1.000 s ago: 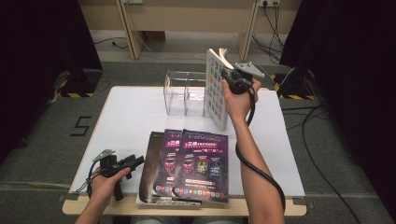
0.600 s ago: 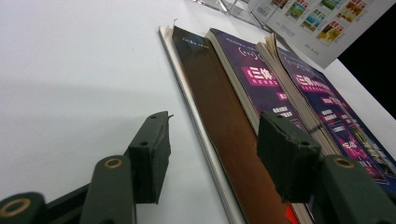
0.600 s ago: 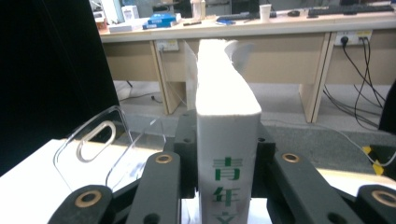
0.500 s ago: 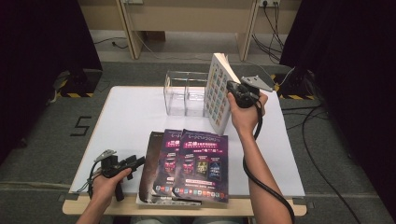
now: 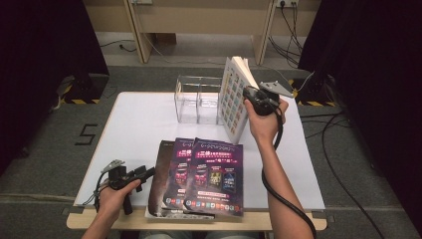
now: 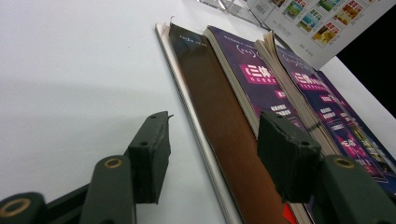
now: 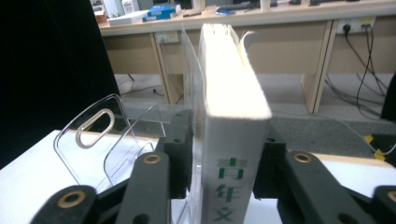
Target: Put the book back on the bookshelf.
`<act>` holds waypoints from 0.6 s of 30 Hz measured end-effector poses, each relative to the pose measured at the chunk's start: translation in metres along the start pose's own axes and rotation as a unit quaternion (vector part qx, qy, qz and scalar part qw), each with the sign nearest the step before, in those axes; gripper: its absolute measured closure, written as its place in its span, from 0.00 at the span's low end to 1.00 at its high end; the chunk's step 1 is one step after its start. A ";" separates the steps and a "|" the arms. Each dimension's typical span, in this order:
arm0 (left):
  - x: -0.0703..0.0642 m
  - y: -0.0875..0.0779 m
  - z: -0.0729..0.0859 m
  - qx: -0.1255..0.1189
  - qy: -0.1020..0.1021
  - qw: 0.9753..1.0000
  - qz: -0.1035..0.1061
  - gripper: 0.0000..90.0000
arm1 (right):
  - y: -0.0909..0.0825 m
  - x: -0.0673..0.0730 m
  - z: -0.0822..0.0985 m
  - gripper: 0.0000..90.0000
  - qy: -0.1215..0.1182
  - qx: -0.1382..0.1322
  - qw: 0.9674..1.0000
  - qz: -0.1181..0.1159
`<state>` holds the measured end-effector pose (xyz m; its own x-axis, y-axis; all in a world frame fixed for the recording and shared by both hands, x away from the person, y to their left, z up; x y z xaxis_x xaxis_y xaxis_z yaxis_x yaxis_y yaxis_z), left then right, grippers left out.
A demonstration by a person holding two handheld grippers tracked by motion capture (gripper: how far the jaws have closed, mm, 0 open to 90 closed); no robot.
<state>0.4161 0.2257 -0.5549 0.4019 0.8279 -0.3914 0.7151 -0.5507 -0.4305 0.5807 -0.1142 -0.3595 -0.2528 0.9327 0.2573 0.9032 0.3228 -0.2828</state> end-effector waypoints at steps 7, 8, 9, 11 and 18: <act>0.000 0.000 0.000 0.000 0.001 1.000 0.000 0.48 | -0.002 0.000 -0.002 0.65 -0.003 -0.001 1.000 -0.003; 0.000 0.000 0.000 0.000 0.001 1.000 0.000 0.48 | -0.004 0.000 -0.004 0.64 -0.003 -0.003 1.000 -0.003; 0.000 0.000 0.000 0.000 0.001 1.000 0.000 0.48 | -0.005 0.000 -0.005 0.63 -0.003 -0.004 1.000 -0.002; 0.000 0.000 0.000 0.001 0.002 1.000 0.000 0.48 | -0.006 0.000 -0.009 0.63 0.001 -0.001 1.000 -0.004; 0.000 0.000 -0.001 0.000 0.000 1.000 0.000 0.48 | -0.006 -0.006 -0.017 0.63 0.010 0.019 1.000 0.001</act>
Point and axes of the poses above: each handheld gripper's, and its own axes: y roughly forward along the jaws, z roughly out of its underside, x roughly to its left, the point moved 10 cm from there along y, roughly forward along the jaws, and after that the axes turned 8 degrees about y, right-handed, at the moved point
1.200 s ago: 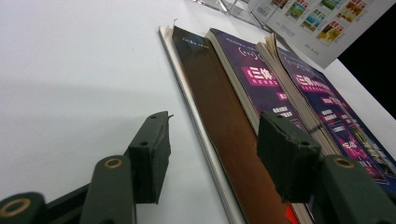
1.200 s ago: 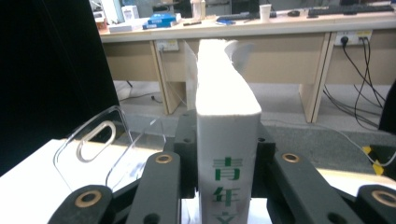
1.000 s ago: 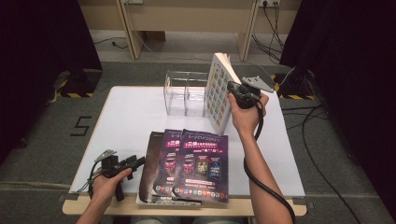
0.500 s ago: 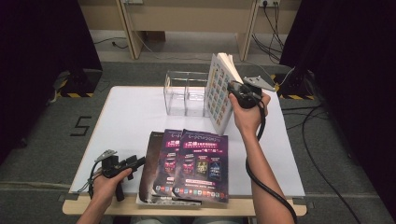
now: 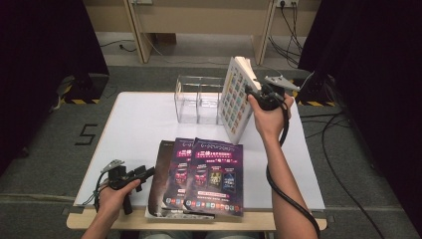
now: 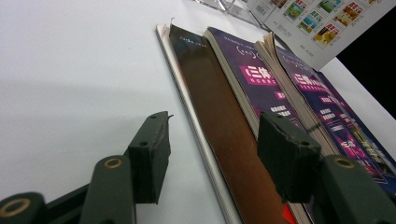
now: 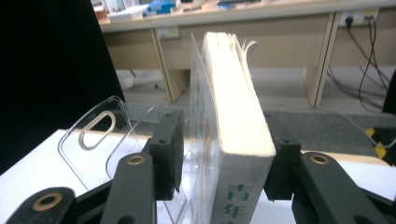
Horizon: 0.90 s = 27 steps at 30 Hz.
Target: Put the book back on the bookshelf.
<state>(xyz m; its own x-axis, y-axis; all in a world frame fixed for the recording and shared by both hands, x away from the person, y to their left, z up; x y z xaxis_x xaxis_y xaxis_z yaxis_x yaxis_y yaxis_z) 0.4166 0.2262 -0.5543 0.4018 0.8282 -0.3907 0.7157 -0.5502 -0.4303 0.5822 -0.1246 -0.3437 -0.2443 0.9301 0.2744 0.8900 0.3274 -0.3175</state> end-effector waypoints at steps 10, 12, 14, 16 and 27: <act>0.000 0.000 0.000 -0.001 -0.002 1.000 0.000 0.48 | 0.006 -0.010 -0.008 0.65 0.016 0.026 0.999 0.009; 0.000 0.000 0.000 -0.001 -0.003 1.000 0.000 0.48 | 0.008 -0.012 -0.010 0.65 0.018 0.031 0.999 0.009; 0.000 0.000 0.000 -0.001 -0.003 1.000 0.001 0.48 | 0.012 -0.014 -0.013 0.66 0.019 0.032 0.999 0.010; 0.000 0.000 0.000 -0.001 -0.003 1.000 0.001 0.48 | 0.012 -0.015 -0.014 0.66 0.019 0.032 0.999 0.011; 0.001 0.000 -0.001 -0.003 -0.004 1.000 0.000 0.48 | 0.022 -0.017 -0.014 0.70 0.025 0.059 0.998 0.007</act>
Point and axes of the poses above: each handheld gripper's, and its own axes: y roughly forward along the jaws, z roughly out of its underside, x roughly to its left, the point moved 10 cm from there along y, roughly forward along the jaws, and after that the axes turned 8 degrees about y, right-handed, at the moved point
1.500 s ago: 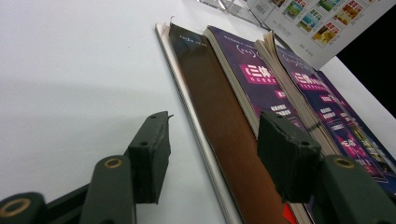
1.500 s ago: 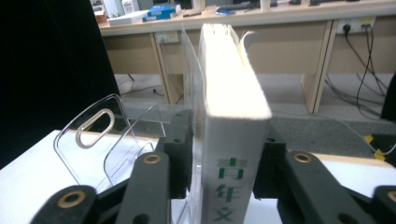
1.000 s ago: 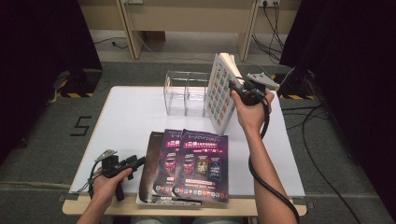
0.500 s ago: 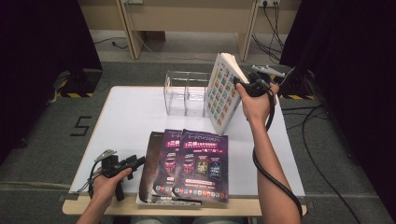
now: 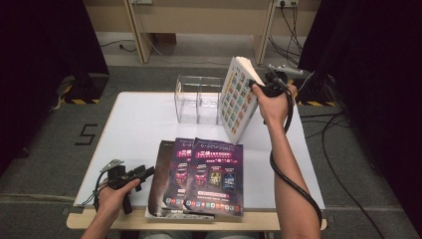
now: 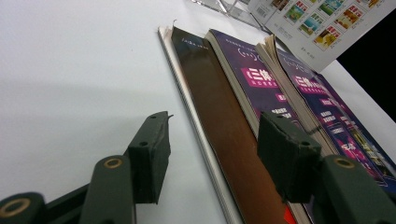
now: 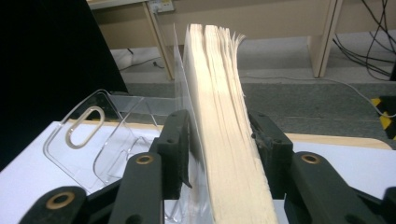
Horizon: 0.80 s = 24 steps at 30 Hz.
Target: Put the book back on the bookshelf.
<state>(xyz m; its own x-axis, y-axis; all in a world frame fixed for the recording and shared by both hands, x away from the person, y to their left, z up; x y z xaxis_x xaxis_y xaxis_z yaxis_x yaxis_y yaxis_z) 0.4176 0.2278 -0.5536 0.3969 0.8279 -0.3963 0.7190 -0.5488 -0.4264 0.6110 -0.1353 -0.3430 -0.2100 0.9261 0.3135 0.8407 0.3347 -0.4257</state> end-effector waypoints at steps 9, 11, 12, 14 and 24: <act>0.000 0.000 0.000 0.000 -0.001 1.000 0.000 0.48 | -0.001 0.001 0.000 0.75 -0.009 -0.003 1.000 0.003; 0.000 0.000 0.000 0.000 0.000 1.000 0.001 0.48 | -0.001 0.001 0.000 0.75 -0.010 -0.003 1.000 0.002; 0.000 0.000 0.000 0.000 0.000 1.000 0.000 0.48 | -0.001 0.001 0.000 0.76 -0.012 -0.003 1.000 0.002; 0.001 0.000 0.000 0.000 -0.001 1.000 0.000 0.48 | -0.002 0.002 0.001 0.78 -0.005 0.003 1.000 -0.001; 0.002 0.000 0.000 0.000 -0.003 1.000 0.001 0.48 | -0.003 0.004 0.001 0.81 -0.006 0.007 1.000 0.000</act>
Point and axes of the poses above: each handheld gripper's, and its own axes: y roughly forward along the jaws, z roughly out of its underside, x roughly to its left, the point moved 10 cm from there along y, roughly forward along the jaws, and after that the axes turned 8 degrees about y, right-handed, at the moved point
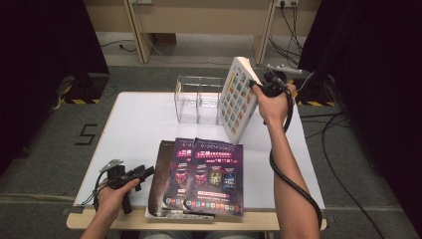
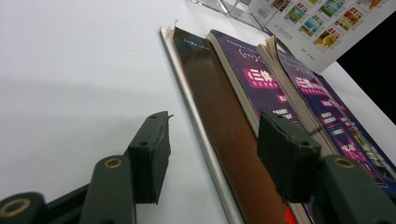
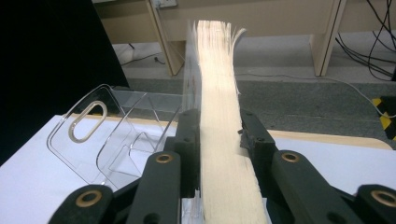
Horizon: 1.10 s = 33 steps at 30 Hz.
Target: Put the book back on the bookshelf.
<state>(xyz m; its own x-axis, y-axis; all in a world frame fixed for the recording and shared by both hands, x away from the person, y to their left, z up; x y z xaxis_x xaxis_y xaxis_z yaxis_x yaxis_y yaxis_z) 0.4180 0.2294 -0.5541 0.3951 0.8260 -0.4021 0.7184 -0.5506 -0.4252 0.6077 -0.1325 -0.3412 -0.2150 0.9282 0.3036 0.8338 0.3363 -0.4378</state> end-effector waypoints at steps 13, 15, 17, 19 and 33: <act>-0.001 0.000 0.000 0.001 -0.001 1.000 0.001 0.48 | 0.000 0.007 0.000 0.82 -0.003 0.008 1.000 -0.003; 0.000 0.000 0.000 0.000 -0.002 1.000 0.001 0.48 | -0.001 0.009 -0.001 0.82 -0.003 0.008 1.000 -0.003; 0.001 0.000 0.001 0.000 -0.002 1.000 0.000 0.48 | 0.000 0.011 -0.003 0.82 -0.006 0.009 1.000 -0.001; 0.001 0.000 0.001 0.000 -0.003 1.000 0.000 0.48 | 0.000 0.014 -0.006 0.82 -0.008 0.006 1.000 0.002; 0.002 -0.001 0.000 -0.001 -0.007 1.000 0.000 0.48 | 0.009 0.027 -0.019 0.83 0.005 -0.016 1.000 0.001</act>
<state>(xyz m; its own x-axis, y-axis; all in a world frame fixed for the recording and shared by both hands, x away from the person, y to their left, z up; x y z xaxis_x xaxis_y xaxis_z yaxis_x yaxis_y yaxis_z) 0.4185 0.2316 -0.5549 0.3872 0.8246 -0.4124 0.7193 -0.5500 -0.4244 0.6195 -0.1077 -0.3207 -0.2079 0.9271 0.3118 0.8504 0.3288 -0.4107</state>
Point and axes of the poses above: each handheld gripper's, and its own axes: y roughly forward along the jaws, z roughly out of its underside, x roughly to its left, the point moved 10 cm from there along y, roughly forward along the jaws, and after that the axes turned 8 degrees about y, right-handed, at the moved point
